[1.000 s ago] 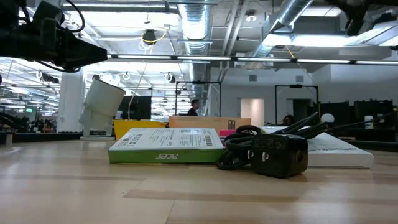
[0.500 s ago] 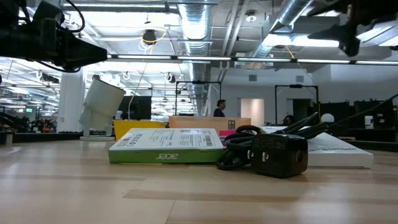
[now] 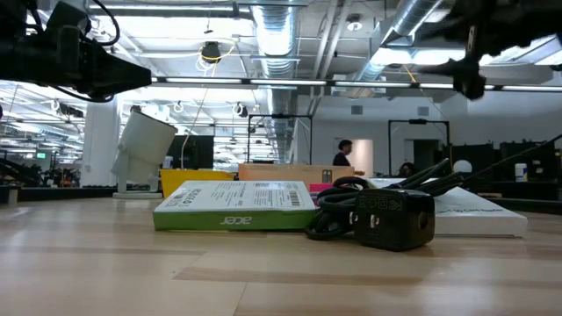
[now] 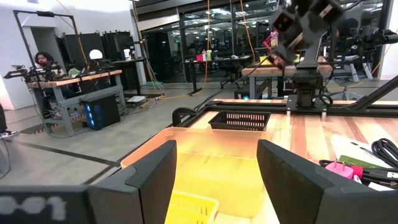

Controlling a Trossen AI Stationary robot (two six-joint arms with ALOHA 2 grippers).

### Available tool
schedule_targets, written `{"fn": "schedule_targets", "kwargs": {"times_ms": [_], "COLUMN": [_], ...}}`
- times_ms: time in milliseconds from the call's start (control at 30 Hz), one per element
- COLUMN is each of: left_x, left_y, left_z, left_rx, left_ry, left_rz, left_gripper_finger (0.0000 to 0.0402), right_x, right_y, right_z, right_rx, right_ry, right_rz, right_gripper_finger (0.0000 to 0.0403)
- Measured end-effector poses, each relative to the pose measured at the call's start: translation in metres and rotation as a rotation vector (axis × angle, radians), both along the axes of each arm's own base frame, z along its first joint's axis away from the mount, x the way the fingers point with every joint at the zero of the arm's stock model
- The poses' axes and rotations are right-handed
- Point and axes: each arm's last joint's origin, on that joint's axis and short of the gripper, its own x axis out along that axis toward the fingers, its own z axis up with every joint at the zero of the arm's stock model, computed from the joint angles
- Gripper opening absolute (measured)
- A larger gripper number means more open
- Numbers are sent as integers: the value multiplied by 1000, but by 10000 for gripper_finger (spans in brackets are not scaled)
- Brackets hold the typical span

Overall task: Pick and place items into bin
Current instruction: Put the right white card reader box into the black bin

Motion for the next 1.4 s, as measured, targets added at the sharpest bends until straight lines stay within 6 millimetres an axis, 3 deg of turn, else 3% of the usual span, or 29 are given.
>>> {"fn": "schedule_targets", "kwargs": {"times_ms": [400, 933, 1400], "left_x": [0, 0, 0], "left_y": [0, 0, 0], "left_z": [0, 0, 0], "left_rx": [0, 0, 0], "left_ry": [0, 0, 0], "left_rz": [0, 0, 0], "left_gripper_finger": [214, 214, 214], "right_x": [19, 47, 56], "right_y": [2, -6, -8], "right_z": [-27, -74, -90], "right_rx": [102, 140, 93], "right_ry": [163, 436, 475], "right_rz": [419, 465, 516], "right_gripper_finger": [233, 233, 233]}}
